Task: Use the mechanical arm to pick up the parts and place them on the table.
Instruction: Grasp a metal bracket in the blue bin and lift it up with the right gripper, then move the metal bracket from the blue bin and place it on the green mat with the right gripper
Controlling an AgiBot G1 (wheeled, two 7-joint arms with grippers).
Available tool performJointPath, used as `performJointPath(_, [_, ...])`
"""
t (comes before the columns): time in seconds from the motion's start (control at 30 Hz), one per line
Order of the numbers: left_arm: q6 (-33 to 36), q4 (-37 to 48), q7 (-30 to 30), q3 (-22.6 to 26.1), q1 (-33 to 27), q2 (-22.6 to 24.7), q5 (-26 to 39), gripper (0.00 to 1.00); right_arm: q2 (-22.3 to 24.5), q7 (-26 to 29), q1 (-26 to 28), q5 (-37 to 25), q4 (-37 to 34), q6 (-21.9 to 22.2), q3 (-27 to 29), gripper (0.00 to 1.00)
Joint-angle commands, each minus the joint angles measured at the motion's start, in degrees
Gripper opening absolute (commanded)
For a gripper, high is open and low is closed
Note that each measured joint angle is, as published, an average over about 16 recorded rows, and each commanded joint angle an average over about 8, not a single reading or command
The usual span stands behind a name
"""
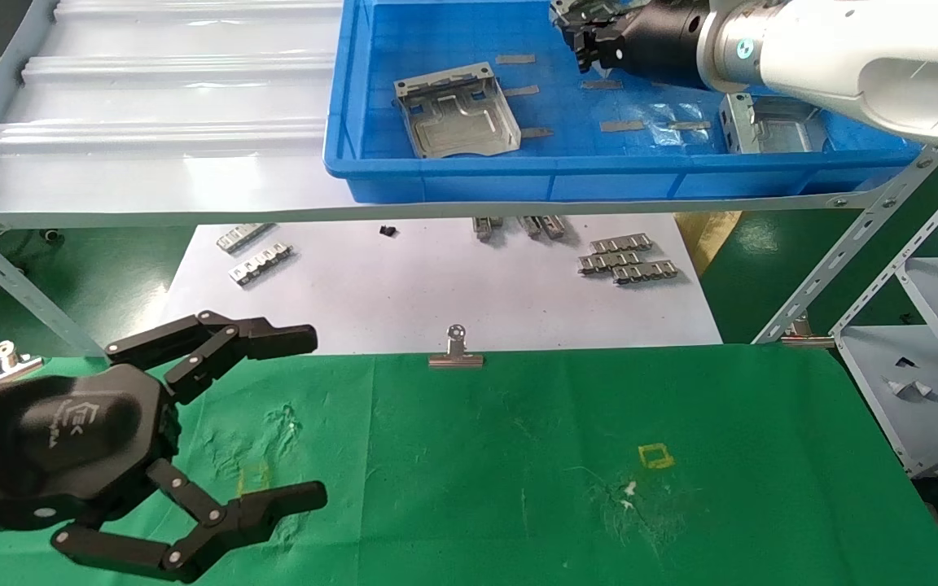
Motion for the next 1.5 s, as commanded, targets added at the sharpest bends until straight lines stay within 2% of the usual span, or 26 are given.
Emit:
performJointPath(0.03, [0.0, 0.0, 0.0, 0.0, 0.0, 0.0, 0.0, 1.0, 0.2, -0.4, 0.8, 0.5, 0.0, -0.4, 0.1, 0.0])
performJointPath(0.2, [0.0, 0.0, 0.0, 0.0, 0.0, 0.0, 0.0, 1.0, 3.3, -4.9, 4.3, 1.8, 0.8, -8.5, 0.7, 0.0])
performJointPath(0.63, [0.0, 0.0, 0.0, 0.0, 0.0, 0.0, 0.0, 1.0, 14.9, -20.3, 9.9, 5.3, 4.0, -43.0, 1.4, 0.0])
performJointPath(0.8, [0.0, 0.0, 0.0, 0.0, 0.0, 0.0, 0.0, 1.0, 18.0, -25.1, 10.2, 6.9, 5.9, -51.8, 0.8, 0.0])
performJointPath(0.9, [0.0, 0.0, 0.0, 0.0, 0.0, 0.0, 0.0, 1.0, 20.0, -26.8, 9.0, 8.9, 9.6, -53.5, -0.7, 0.0])
performJointPath(1.0, [0.0, 0.0, 0.0, 0.0, 0.0, 0.0, 0.0, 1.0, 23.3, -27.6, 6.7, 12.2, 16.6, -53.8, -3.6, 0.0])
performJointPath(1.17, [0.0, 0.0, 0.0, 0.0, 0.0, 0.0, 0.0, 1.0, 30.7, -27.2, 3.0, 19.3, 30.0, -53.6, -10.7, 0.0])
performJointPath(1.27, [0.0, 0.0, 0.0, 0.0, 0.0, 0.0, 0.0, 1.0, 34.4, -26.8, 2.0, 22.3, 35.5, -53.4, -15.3, 0.0])
performJointPath(1.37, [0.0, 0.0, 0.0, 0.0, 0.0, 0.0, 0.0, 1.0, 36.2, -26.7, 1.3, 23.3, 38.9, -53.2, -20.4, 0.0])
performJointPath(1.5, [0.0, 0.0, 0.0, 0.0, 0.0, 0.0, 0.0, 1.0, 36.2, -27.0, 0.3, 22.6, 41.0, -53.0, -27.3, 0.0])
